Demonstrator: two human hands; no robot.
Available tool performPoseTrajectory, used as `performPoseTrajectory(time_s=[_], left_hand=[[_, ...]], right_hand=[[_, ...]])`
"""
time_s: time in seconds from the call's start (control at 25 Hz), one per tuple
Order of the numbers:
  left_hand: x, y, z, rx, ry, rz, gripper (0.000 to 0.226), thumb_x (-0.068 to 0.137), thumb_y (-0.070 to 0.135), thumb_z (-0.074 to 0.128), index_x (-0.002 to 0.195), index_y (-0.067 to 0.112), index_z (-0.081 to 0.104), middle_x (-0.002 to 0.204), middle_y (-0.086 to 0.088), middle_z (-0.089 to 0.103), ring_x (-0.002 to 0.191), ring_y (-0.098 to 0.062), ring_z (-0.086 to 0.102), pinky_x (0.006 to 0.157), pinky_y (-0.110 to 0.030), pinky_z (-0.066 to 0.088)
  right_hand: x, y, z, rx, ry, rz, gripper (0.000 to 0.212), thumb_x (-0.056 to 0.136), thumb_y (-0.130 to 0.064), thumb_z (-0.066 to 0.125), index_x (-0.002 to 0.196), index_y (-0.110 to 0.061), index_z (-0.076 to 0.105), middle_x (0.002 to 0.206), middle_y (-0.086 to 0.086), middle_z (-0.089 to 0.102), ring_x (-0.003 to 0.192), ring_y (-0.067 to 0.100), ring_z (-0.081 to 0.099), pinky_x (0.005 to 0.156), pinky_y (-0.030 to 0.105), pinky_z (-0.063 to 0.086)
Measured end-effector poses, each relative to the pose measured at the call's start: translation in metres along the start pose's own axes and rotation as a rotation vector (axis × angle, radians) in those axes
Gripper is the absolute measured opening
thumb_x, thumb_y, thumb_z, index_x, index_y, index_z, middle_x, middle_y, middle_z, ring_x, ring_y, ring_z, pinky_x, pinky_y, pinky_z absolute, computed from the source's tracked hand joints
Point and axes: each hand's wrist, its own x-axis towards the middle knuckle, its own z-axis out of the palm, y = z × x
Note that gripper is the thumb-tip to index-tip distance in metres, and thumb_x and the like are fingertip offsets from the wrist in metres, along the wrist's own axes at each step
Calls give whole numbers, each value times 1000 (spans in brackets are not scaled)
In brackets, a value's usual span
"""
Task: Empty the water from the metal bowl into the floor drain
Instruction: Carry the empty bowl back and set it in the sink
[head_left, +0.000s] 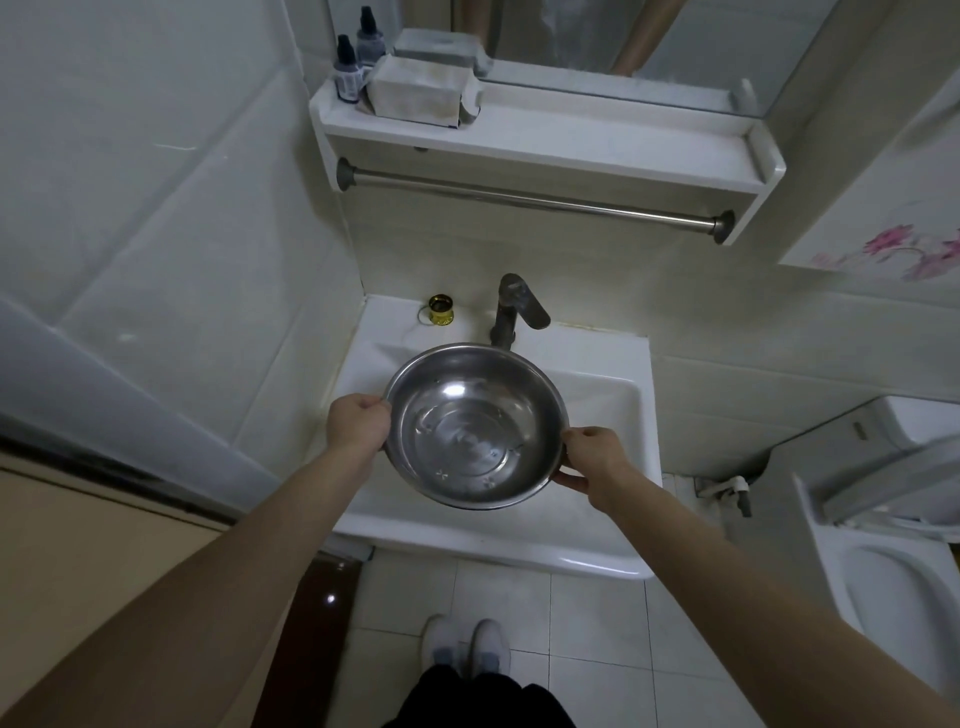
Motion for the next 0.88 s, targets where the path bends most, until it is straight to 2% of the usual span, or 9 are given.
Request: performPoseTrajectory(time_s=[0.2,0.32,0.56,0.72,0.88], left_hand=[[1,-16,3,29,8,-16,17,74,1,50,75,12,63,69,-9,48,64,-19,46,59,-34,45],[2,-24,5,45,10,-28,15,75,2,50,71,12,61,67,-9,46,63,-20,45,57,-34,45],[8,-39,9,66,21,-67,20,80,3,52,62,10,58,60,-8,47,60,-20,47,57,-34,49],[15,-48,13,107,11,-66,21,82,3,52,62,9,59,61,-10,47,60,-21,49,58,-34,52],[26,-57,22,135,13,-80,26,85,3,54,61,7,63,61,-12,53,61,-22,54,63,-39,57]], right_hand=[[10,10,1,-24,-16,31,16,101,-3,53,96,-4,68,98,14,69,87,24,66,58,32,59],[16,16,3,-16,-24,52,14,99,-3,55,106,-2,68,102,16,71,91,26,68,56,31,58],[31,24,7,-26,-40,81,13,99,-3,58,109,-4,67,102,14,71,91,26,69,57,31,58],[43,29,8,-26,-40,95,10,99,-4,60,105,-7,67,99,12,70,88,25,68,65,34,61],[57,33,10,-22,-35,112,11,99,-6,61,92,-12,65,96,9,69,86,25,68,60,31,59]])
